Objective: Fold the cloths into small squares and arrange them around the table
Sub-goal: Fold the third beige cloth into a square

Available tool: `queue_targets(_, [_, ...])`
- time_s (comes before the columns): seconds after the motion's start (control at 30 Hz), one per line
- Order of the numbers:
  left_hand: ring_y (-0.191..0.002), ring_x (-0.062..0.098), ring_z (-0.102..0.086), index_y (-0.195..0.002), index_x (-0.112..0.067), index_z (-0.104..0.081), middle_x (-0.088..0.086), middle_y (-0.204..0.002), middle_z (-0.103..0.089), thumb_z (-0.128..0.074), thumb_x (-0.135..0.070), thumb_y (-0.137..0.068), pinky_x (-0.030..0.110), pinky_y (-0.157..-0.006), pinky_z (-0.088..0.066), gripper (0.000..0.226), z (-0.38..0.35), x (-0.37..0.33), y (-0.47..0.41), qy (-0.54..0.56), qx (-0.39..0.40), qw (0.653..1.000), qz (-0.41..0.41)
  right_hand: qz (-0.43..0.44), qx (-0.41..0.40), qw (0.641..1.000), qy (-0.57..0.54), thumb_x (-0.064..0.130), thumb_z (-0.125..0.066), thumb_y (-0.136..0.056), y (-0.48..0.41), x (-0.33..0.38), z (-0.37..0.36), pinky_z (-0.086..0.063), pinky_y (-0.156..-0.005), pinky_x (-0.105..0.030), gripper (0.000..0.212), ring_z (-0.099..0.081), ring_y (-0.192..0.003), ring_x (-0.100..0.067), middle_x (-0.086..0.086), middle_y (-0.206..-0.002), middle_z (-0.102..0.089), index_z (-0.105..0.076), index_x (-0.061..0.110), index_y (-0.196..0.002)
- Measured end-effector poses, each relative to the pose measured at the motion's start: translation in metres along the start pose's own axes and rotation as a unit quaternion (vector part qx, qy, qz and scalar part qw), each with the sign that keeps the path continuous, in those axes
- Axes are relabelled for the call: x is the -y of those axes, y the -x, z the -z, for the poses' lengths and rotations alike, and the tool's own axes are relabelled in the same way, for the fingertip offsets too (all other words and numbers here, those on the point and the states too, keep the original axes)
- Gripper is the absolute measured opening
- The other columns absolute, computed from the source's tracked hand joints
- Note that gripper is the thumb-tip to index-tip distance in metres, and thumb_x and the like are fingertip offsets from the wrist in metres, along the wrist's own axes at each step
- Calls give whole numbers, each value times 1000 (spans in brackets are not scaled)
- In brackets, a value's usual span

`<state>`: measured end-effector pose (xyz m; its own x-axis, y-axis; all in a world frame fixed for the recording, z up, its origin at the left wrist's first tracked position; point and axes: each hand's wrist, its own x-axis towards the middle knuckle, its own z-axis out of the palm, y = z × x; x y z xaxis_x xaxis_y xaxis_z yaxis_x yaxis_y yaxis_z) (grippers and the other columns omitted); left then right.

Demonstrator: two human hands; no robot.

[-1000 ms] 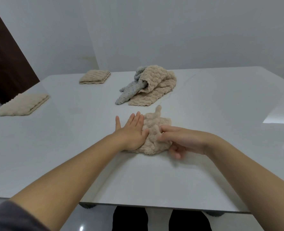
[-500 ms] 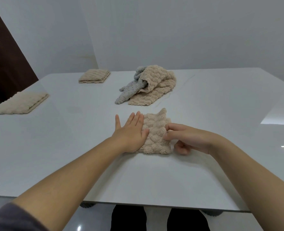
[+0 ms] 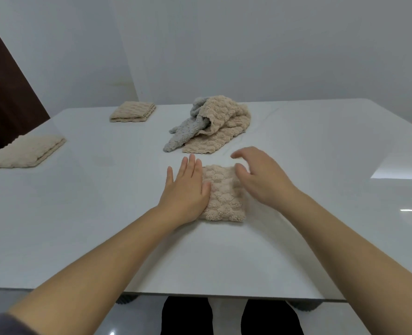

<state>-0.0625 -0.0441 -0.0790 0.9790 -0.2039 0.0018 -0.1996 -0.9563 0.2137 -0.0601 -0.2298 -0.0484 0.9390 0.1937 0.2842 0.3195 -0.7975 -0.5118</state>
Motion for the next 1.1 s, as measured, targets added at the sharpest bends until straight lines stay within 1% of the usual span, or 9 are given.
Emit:
queue_targets(0.13, [-148, 15, 15, -154, -10, 3, 4, -162, 12, -15, -34, -104, 41, -121, 7, 59, -4, -13, 11, 19, -24, 999, 8, 43, 149, 980, 125, 33, -22, -106, -16, 6, -26, 1, -120, -47, 55, 5, -151, -16, 1, -165, -1, -12, 15, -156])
queue_targets(0.33, [-148, 13, 16, -155, -10, 2, 4, -163, 10, -13, -37, -102, 40, -121, 8, 61, -21, -10, 12, -24, -39, 999, 6, 21, 204, 966, 157, 45, -15, -104, -5, -15, -43, 5, -120, -51, 61, 12, -149, -11, 5, -164, 9, 1, 19, -157])
queue_targets(0.5, [-146, 6, 20, -155, -21, 3, -5, -162, 13, -12, -65, -91, 45, -120, 9, 80, -15, 9, 10, -1, -8, 995, -99, -1, 191, 972, 135, 46, -19, -104, -6, -11, -42, 0, -120, -50, 61, -1, -150, -12, 6, -164, -4, -8, 20, -157])
queue_targets(0.67, [-146, 0, 12, -155, -30, -3, -13, -162, 4, -36, -72, -85, 37, -121, 6, 88, 5, 57, 21, -69, -34, 963, -257, -4, 116, 989, 87, 46, -23, -104, -1, -10, -26, -29, -110, -44, 49, -40, -133, -20, 0, -143, -49, -45, 21, -140])
queue_targets(0.8, [-148, 10, -13, -153, -24, -21, -5, -161, -19, -39, -53, -86, 46, -121, -13, 75, 15, 81, 15, -97, -115, 977, -151, -37, 91, 993, 73, 48, -23, -102, 4, -9, -13, -42, -84, -38, 42, -55, -102, -21, 5, -105, -62, -56, 26, -115])
queue_targets(0.9, [-149, 16, -8, -154, -17, -16, 1, -162, -11, -40, -25, -97, 43, -121, -9, 63, 18, 83, 11, -25, -125, 992, -2, -62, 54, 991, 110, 49, -22, -101, 10, -2, -8, -44, -69, -36, 45, -58, -78, -24, 2, -79, -64, -48, 21, -76])
queue_targets(0.97, [-149, 14, -4, -155, -13, -15, 1, -163, -8, -32, -16, -99, 38, -122, -5, 58, 20, 73, 11, 51, -122, 991, 18, -65, 18, 988, 142, 43, -23, -102, 10, 2, -10, -38, -64, -35, 46, -55, -72, -25, 0, -73, -58, -44, 16, -71])
queue_targets(1.03, [-149, 10, 2, -155, -13, -11, -1, -163, -3, -27, -20, -102, 37, -122, -1, 56, 21, 57, 9, 66, -109, 992, -13, -46, -3, 989, 138, 35, -24, -102, 5, 7, -15, -38, -74, -37, 40, -57, -89, -26, -1, -91, -62, -55, 17, -85])
queue_targets(1.1, [-149, 9, 8, -156, -13, -3, -2, -163, 4, -22, -26, -103, 39, -122, 3, 57, 21, 41, 4, 49, -77, 995, -31, -31, 35, 992, 120, 32, -24, -103, -4, 12, -24, -30, -105, -42, 44, -41, -133, -25, -4, -142, -49, -51, 15, -133])
